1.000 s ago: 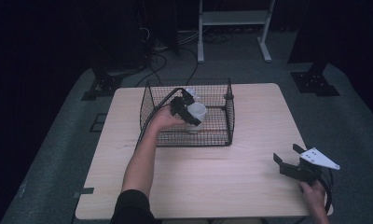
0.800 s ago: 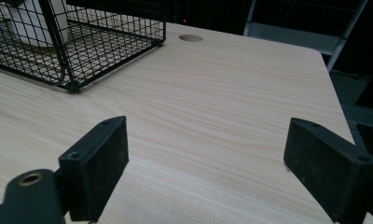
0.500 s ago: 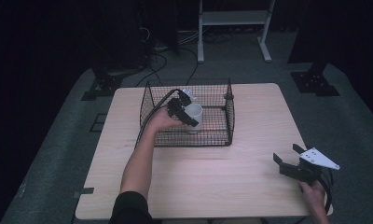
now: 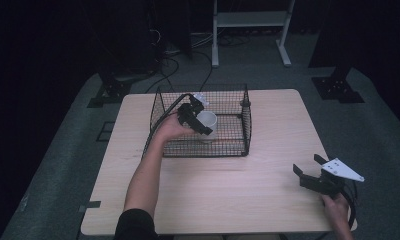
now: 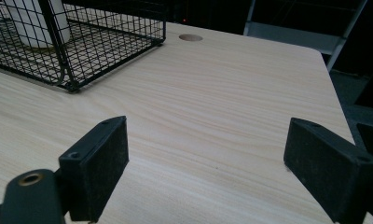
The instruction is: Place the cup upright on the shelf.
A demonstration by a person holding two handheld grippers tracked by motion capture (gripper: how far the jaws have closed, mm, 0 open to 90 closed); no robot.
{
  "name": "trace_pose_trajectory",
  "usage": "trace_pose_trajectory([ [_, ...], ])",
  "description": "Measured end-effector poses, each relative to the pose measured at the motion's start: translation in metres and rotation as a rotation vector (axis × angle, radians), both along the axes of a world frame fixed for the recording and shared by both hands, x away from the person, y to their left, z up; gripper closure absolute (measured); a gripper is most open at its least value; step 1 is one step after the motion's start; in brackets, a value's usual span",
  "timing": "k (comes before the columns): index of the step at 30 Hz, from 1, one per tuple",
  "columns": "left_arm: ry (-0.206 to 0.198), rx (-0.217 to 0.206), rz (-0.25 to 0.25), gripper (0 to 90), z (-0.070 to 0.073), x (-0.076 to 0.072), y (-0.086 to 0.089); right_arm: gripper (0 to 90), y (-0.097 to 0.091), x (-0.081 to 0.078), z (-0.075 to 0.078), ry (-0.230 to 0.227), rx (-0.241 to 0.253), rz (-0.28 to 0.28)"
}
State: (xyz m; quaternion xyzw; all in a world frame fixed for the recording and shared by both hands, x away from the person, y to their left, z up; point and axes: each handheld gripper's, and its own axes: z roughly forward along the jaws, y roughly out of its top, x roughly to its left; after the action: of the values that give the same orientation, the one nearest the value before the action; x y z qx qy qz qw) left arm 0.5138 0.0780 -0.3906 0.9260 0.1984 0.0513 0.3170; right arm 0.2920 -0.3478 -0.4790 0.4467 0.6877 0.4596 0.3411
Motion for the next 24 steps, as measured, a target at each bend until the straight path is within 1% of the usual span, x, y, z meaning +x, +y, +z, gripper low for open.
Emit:
trace_pose_trajectory([
  [2, -0.006, -0.007, -0.002, 7.8, 0.003, -0.002, 0.0, 13.0, 0.0, 0.0, 0.0, 0.0, 0.0, 0.0],
  [4, -0.032, -0.002, -0.005, 7.3, 0.006, -0.006, 0.001, 13.1, 0.0, 0.0, 0.0, 0.0, 0.0, 0.0],
  [5, -0.041, -0.006, 0.003, 7.3, 0.007, -0.007, 0.002, 13.1, 0.0, 0.0, 0.0, 0.0, 0.0, 0.0],
  [7, -0.043, -0.023, 0.007, 6.2, 0.008, -0.009, 0.005, 13.0, 0.0, 0.0, 0.0, 0.001, -0.001, 0.0],
  [9, -0.063, -0.028, 0.018, 6.2, 0.011, -0.012, 0.007, 13.1, 0.0, 0.0, 0.0, 0.0, -0.002, 0.001],
  [10, -0.069, -0.052, 0.019, 6.2, 0.013, -0.015, 0.01, 13.0, 0.0, 0.0, 0.0, 0.0, -0.002, 0.001],
  [12, -0.075, -0.034, 0.032, 6.1, 0.015, -0.017, 0.012, 13.1, 0.0, 0.0, 0.0, 0.001, -0.002, 0.001],
  [13, -0.075, -0.034, 0.032, 5.8, 0.015, -0.017, 0.012, 13.1, 0.0, 0.0, 0.0, 0.001, -0.002, 0.001],
  [14, -0.087, -0.048, 0.037, 5.8, 0.017, -0.019, 0.014, 13.1, 0.0, 0.0, 0.0, 0.001, -0.002, 0.001],
  [15, -0.098, -0.049, 0.048, 5.9, 0.018, -0.021, 0.016, 13.1, 0.0, 0.0, 0.0, 0.001, -0.002, 0.002],
  [17, -0.106, -0.069, 0.059, 5.9, 0.021, -0.024, 0.02, 13.1, 0.0, 0.0, 0.0, 0.0, -0.002, 0.002],
  [18, -0.112, -0.069, 0.064, 5.9, 0.022, -0.026, 0.022, 13.0, 0.0, 0.0, 0.0, 0.0, -0.002, 0.003],
  [21, -0.114, -0.075, 0.067, 5.9, 0.023, -0.031, 0.025, 13.0, 0.0, 0.0, 0.0, 0.001, -0.001, 0.002],
  [22, -0.123, -0.059, 0.076, 5.9, 0.024, -0.033, 0.026, 13.1, 0.0, 0.0, 0.0, 0.001, 0.0, 0.002],
  [23, -0.14, -0.06, 0.077, 5.9, 0.026, -0.036, 0.028, 13.1, 0.0, 0.0, 0.0, 0.001, 0.0, 0.002],
  [24, -0.146, -0.077, 0.08, 5.9, 0.028, -0.04, 0.031, 13.1, 0.0, 0.0, 0.0, 0.001, 0.001, 0.001],
])
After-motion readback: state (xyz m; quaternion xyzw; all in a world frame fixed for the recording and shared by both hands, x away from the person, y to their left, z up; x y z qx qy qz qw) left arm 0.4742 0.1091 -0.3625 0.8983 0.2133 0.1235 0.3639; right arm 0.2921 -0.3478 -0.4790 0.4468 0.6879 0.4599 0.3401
